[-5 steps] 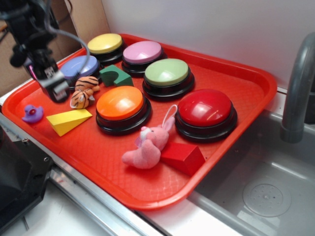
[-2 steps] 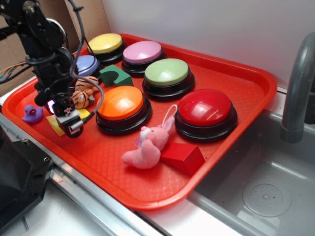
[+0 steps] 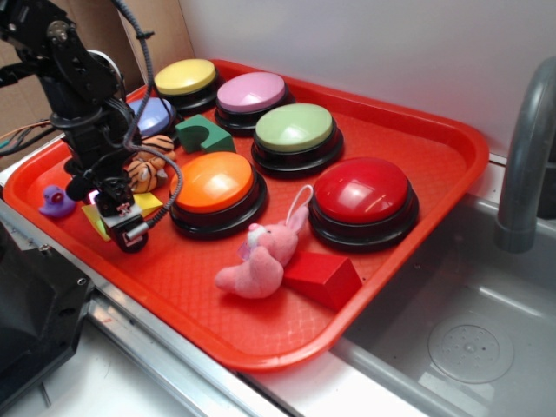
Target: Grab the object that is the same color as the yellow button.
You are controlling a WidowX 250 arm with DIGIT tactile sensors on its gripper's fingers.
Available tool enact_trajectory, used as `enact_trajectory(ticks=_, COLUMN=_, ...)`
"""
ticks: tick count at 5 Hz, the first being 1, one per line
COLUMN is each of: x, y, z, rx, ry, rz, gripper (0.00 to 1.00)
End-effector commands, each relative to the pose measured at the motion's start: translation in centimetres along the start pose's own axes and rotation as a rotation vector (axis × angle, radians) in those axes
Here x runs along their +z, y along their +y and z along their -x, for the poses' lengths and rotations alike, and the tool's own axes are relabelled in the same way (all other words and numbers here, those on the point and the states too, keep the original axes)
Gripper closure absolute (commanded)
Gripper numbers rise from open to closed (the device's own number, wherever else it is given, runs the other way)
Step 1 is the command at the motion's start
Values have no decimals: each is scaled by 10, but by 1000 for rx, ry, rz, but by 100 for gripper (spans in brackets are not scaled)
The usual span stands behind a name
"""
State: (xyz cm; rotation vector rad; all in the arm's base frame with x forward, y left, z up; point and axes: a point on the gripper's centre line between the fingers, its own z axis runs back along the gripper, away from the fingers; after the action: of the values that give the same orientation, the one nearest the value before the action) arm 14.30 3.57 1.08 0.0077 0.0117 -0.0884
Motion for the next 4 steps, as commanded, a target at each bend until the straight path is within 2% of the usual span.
enact_trajectory(ticks=1, x=23, y=-6, z=-5, rx=41, ry=-29, rz=-25, gripper=100)
enact_trajectory(ticks=2, x=59, y=-25, z=-18, rx=42, ry=-23, rz=-24, gripper=100)
enact_trajectory(ticks=3, x=87, y=-43, z=-26, rx=28, ry=-42, rz=-20, gripper=100)
enact_trajectory(ticks=4, x=132, y=-77, z=-37, rx=-47, ry=-66, rz=11, gripper=100)
